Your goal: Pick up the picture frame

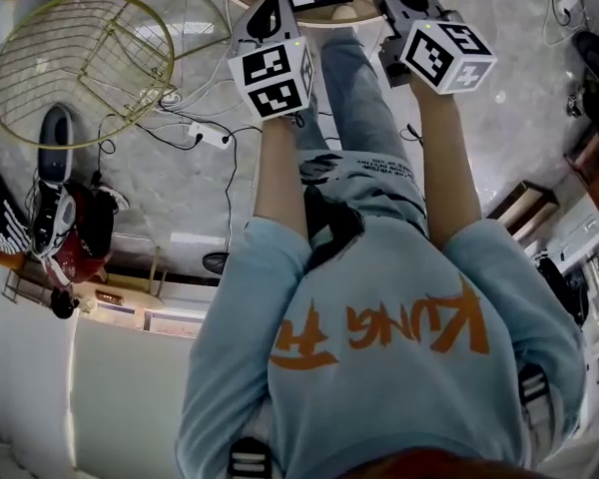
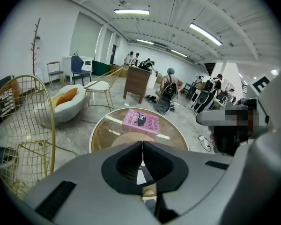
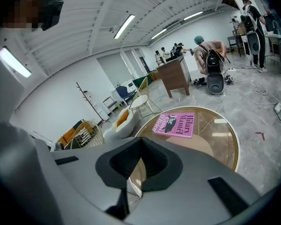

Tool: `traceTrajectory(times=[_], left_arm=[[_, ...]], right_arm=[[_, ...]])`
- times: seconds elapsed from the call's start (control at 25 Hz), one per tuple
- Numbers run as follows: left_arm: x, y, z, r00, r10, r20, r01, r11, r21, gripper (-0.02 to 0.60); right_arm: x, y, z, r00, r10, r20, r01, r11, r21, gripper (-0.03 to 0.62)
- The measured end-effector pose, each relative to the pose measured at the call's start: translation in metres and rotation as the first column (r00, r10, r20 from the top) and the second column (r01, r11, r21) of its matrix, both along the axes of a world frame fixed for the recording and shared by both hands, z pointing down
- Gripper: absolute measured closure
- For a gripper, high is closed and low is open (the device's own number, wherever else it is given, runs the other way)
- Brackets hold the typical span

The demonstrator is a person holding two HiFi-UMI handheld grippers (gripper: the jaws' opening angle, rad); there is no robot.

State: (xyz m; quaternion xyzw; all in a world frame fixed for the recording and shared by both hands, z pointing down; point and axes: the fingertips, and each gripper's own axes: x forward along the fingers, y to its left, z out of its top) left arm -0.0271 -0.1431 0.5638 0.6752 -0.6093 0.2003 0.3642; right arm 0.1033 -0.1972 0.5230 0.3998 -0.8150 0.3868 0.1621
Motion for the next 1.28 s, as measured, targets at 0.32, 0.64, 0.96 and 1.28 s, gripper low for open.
traceTrajectory(times=[0.32,0.64,0.96,1.28], left_arm=[[-0.006,0.013,0.051,0.999,-0.029,-0.023,0.027,0.998,-0.049,0.561],[0.017,-0.004,0.118,0.997,-0.063,-0.051,0.058,0.994,-0.094,0.561],[0.011,0.008,0.164,0.999,-0.043,-0.031,0.037,0.986,-0.164,0.561],[0.007,0.011,0.197,0.996,-0.079,-0.037,0.067,0.968,-0.241,0.56]], right_arm=[[-0.025,0.022,0.049,0.997,0.05,0.052,-0.046,0.996,-0.075,0.597],[0.029,0.006,0.123,0.998,0.057,-0.036,-0.061,0.993,-0.104,0.597],[0.015,0.019,0.169,0.999,-0.021,-0.031,0.018,0.995,-0.103,0.595],[0.017,0.018,0.216,0.986,-0.11,-0.123,0.091,0.984,-0.152,0.527]])
